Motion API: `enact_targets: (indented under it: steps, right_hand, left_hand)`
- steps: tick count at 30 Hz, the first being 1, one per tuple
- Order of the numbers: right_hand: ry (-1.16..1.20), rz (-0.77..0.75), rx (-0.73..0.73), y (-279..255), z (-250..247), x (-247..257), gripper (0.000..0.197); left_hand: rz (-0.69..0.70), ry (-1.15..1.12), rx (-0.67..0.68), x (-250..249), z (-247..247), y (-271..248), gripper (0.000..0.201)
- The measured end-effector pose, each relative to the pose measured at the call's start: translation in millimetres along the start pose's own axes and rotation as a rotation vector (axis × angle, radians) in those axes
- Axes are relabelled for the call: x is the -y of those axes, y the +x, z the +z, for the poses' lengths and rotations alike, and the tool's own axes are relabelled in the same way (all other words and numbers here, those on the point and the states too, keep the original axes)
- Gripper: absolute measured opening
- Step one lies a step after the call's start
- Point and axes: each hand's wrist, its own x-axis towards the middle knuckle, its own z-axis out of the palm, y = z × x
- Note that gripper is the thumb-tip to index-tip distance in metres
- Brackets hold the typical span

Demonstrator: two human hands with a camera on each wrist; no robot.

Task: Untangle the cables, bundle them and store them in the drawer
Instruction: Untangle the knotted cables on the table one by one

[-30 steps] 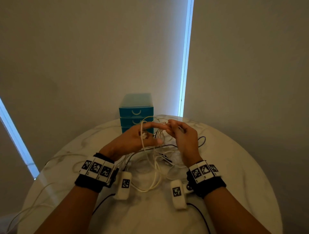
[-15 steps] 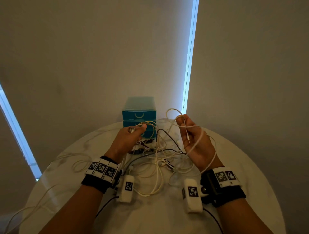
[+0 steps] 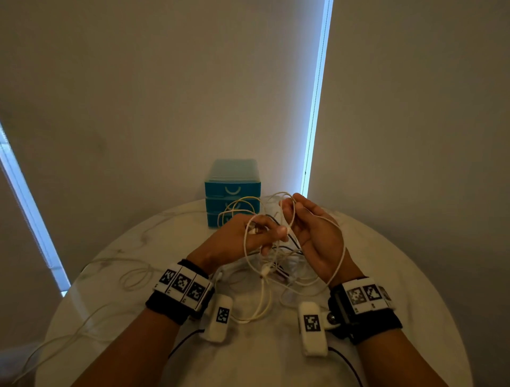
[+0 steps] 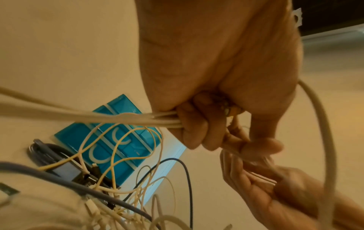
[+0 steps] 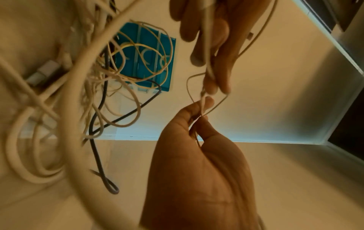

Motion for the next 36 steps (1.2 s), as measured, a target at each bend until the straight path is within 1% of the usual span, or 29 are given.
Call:
enact_targets:
  steps: [1,4,6,8,9,10,12,13,14,15,16,17,18,19,20,22,23,24,26,27,28,29,30,31,32,33,34,35,36]
  right_hand:
    - [-0.032,-0.018,-0.011,1.0,-2.8,-0.2,0.024]
    - [-0.222,-0.052,-0.031,2.3,-13.4,5.6,0.026]
    - [-0.42,-0.06,0.023,1.0,-20.7,9.6,0.03]
    - [-0.633,-0.08,0.079,0.6,-25.6,9.8,0.034]
    - [-0.703,-0.097,0.079,-0.1,-25.9,10.6,0.036]
    - [-0.763,-0.129,0.076,-2.0,-24.8,13.0,0.037]
    - [-0.927,-0.248,0.103,-7.2,-24.7,25.8,0.038]
    - [-1.028,-0.299,0.15,-10.6,-25.0,35.6,0.039]
    - [-1.116,-0.319,0.234,-13.4,-25.9,46.1,0.042]
    - [-1.178,-0.295,0.347,-17.0,-25.6,56.1,0.05]
    - [-1.224,-0.236,0.438,-19.7,-23.8,64.7,0.061]
    - [-1.251,-0.179,0.481,-21.9,-20.6,71.1,0.072]
    - [-1.257,-0.147,0.471,-23.4,-17.0,76.2,0.078]
    - [-1.229,-0.14,0.421,-23.9,-12.6,79.9,0.079]
    - [-1.155,-0.147,0.364,-24.4,-5.1,82.5,0.075]
    - [-0.96,-0.137,0.251,-20.3,10.1,83.2,0.059]
    - [-0.906,-0.121,0.211,-16.2,18.9,79.6,0.05]
    - [-0.909,-0.111,0.18,-13.3,30.1,73.3,0.04]
    - [-1.064,-0.113,0.139,-10.9,51.2,58.8,0.015]
    - [-1.177,-0.126,0.137,-8.9,57.9,52.2,0.029]
    - [-1.28,-0.144,0.141,-6.8,63.4,46.2,0.046]
    - [-1.369,-0.17,0.158,-3.9,66.5,42.6,0.055]
    - [-1.432,-0.189,0.188,-1.5,69.3,40.8,0.055]
    - [-1.461,-0.185,0.221,1.2,71.8,40.6,0.047]
    - [-1.438,-0.16,0.23,4.3,73.0,41.6,0.036]
    - [-1.358,-0.104,0.219,6.4,75.8,43.8,0.027]
    - [-1.277,-0.043,0.202,7.0,78.9,46.1,0.021]
    - [-1.252,-0.009,0.19,7.0,81.2,48.2,0.02]
    - [-1.316,-0.011,0.202,7.0,83.0,50.1,0.022]
  left_hand:
    - [-0.001,-0.024,-0.062,-0.7,-3.0,-0.2,0.026]
    - [-0.104,-0.187,-0.274,5.6,-18.2,0.4,0.036]
    - [-0.131,-0.291,-0.369,10.2,-27.4,1.5,0.037]
    - [-0.122,-0.308,-0.394,10.8,-31.7,1.7,0.035]
    - [-0.114,-0.301,-0.382,8.9,-31.8,0.9,0.035]
    - [-0.105,-0.272,-0.356,7.1,-31.4,0.0,0.036]
    - [-0.087,-0.187,-0.307,7.5,-30.2,-0.6,0.036]
    - [-0.082,-0.158,-0.302,9.1,-30.4,-0.6,0.035]
    - [-0.082,-0.144,-0.314,10.3,-31.6,-0.7,0.034]
    - [-0.087,-0.139,-0.339,12.5,-33.7,-1.0,0.033]
    - [-0.091,-0.139,-0.371,15.1,-36.4,-1.0,0.031]
    - [-0.094,-0.136,-0.405,17.6,-39.4,-1.3,0.029]
    - [-0.09,-0.133,-0.439,19.1,-41.8,-2.1,0.027]
    - [-0.086,-0.12,-0.472,20.1,-43.5,-3.4,0.025]
    - [-0.087,-0.099,-0.501,22.0,-44.5,-3.6,0.022]
    - [-0.09,-0.075,-0.536,24.5,-45.8,-1.9,0.019]
    - [-0.081,-0.081,-0.531,24.6,-45.6,-1.4,0.018]
    - [-0.068,-0.09,-0.51,23.4,-44.4,-1.2,0.017]
    - [-0.039,-0.089,-0.457,20.6,-40.6,-0.3,0.016]
    - [-0.021,-0.086,-0.431,18.0,-38.8,-0.4,0.014]
    - [-0.009,-0.083,-0.406,15.7,-37.5,-0.8,0.013]
    - [-0.001,-0.081,-0.383,13.9,-36.7,-1.7,0.013]
    - [0.001,-0.07,-0.366,13.1,-36.9,-2.0,0.014]
    - [-0.004,-0.045,-0.359,12.8,-37.9,-2.5,0.015]
    - [-0.014,0.001,-0.365,13.4,-39.8,-3.3,0.016]
    - [-0.02,0.051,-0.377,14.3,-41.8,-3.7,0.016]
    - [-0.021,0.083,-0.391,15.5,-43.2,-4.2,0.016]
    - [-0.017,0.098,-0.405,16.3,-43.9,-4.7,0.017]
    - [-0.008,0.102,-0.42,16.1,-44.6,-5.4,0.019]
